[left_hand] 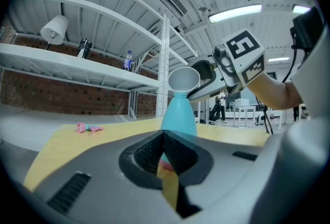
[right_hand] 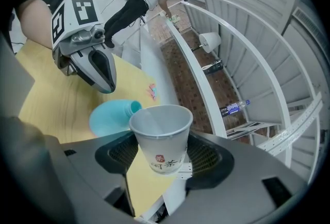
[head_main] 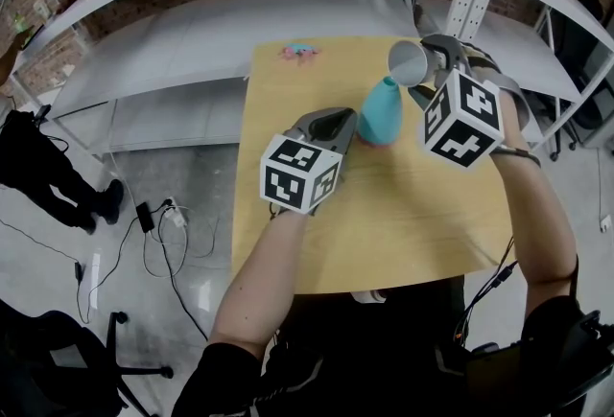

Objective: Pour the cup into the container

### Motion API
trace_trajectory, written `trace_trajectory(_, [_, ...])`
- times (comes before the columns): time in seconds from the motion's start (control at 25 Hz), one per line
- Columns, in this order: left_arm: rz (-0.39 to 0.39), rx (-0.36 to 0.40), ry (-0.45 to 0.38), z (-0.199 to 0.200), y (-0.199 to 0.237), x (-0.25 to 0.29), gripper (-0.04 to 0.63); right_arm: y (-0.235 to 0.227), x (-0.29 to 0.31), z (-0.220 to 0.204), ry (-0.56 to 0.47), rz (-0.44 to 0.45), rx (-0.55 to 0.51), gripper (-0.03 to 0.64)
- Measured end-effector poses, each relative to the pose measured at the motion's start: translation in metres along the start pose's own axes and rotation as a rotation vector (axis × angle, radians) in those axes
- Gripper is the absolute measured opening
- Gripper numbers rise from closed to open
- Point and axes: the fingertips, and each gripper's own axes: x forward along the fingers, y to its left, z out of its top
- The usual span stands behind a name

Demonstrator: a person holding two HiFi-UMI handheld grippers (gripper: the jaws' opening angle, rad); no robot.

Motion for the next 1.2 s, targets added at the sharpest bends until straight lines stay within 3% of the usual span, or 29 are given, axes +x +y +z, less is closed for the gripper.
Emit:
trace_trajectory(0.24, [-0.003, 0.001, 0.0, -0.001, 0.0, 0.0, 0.0, 0.002, 0.0, 0.001, -0.04, 0.029, 0.081, 0.302])
trace_trajectory(0.48, [-0.003, 0.0, 0.002, 0.0, 0.001, -0.001, 0.0, 0.002, 0.0, -0.006, -0.121, 0.096, 0.311, 0.302])
trace_trajectory(0.84, [0.009, -0.003, 0.002, -0.001, 0.003, -0.001, 0.0, -0.009, 0.002, -0.042, -0.279, 0.182, 0.756, 0.302])
trace_trajectory(1.2, [0.014, -0.005, 0.003, 0.0, 0.003, -0.002, 0.0, 0.001, 0.011, -0.091, -0.327, 0.198, 1.008, 0.303])
